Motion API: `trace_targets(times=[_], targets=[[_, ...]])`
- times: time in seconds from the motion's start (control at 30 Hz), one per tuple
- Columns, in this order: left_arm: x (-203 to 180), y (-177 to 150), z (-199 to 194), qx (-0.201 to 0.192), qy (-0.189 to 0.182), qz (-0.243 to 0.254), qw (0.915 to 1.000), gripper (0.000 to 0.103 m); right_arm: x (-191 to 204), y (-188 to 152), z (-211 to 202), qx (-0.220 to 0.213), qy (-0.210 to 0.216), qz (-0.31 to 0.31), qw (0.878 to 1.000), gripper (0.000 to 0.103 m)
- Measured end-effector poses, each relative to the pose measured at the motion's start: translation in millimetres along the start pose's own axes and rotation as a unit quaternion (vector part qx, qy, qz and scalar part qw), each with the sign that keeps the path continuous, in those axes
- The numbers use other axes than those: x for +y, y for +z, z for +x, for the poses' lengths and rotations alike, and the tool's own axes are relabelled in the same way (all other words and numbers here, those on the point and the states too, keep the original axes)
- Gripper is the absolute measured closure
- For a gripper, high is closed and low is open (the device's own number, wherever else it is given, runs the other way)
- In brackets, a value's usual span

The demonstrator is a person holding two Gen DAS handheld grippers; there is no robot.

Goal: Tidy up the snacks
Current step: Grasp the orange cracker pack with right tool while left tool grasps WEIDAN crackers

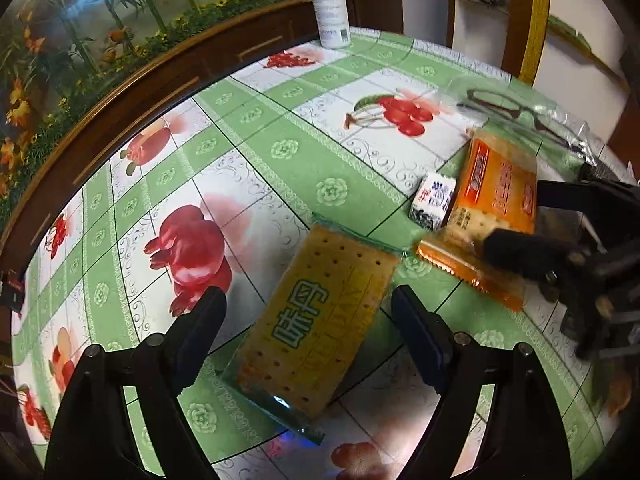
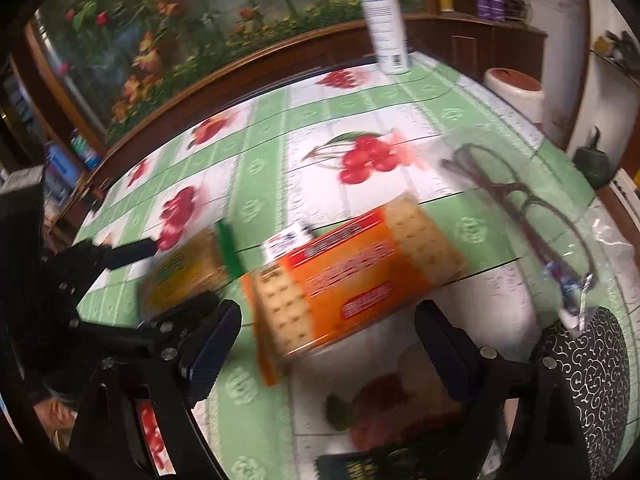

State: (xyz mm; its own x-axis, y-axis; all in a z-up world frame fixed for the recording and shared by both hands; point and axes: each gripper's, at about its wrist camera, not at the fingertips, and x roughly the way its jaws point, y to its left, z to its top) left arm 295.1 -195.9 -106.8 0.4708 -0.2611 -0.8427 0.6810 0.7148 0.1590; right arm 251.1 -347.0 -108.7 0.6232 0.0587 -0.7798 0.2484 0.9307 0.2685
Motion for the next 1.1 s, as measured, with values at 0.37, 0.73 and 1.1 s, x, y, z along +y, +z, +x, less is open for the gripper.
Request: trace_targets(times=[0.37,0.73,1.1], targets=[[27,-23,-13,0.013,0.018,-0.088,0.9959,0.054,33,16,25,0.014,-0.039,-0.067,0.997,0.020],[40,-26,-18,0.003,0.015,-0.107,0.9941,0.056,34,1,13,0.018,-0.045,-0.105,0.993,0.032],[49,-20,-2,-0.004,0.015,-0.145,0.9892,0.058,36,0,14,0.003,-0.050,-0.126,0.991,0.047]])
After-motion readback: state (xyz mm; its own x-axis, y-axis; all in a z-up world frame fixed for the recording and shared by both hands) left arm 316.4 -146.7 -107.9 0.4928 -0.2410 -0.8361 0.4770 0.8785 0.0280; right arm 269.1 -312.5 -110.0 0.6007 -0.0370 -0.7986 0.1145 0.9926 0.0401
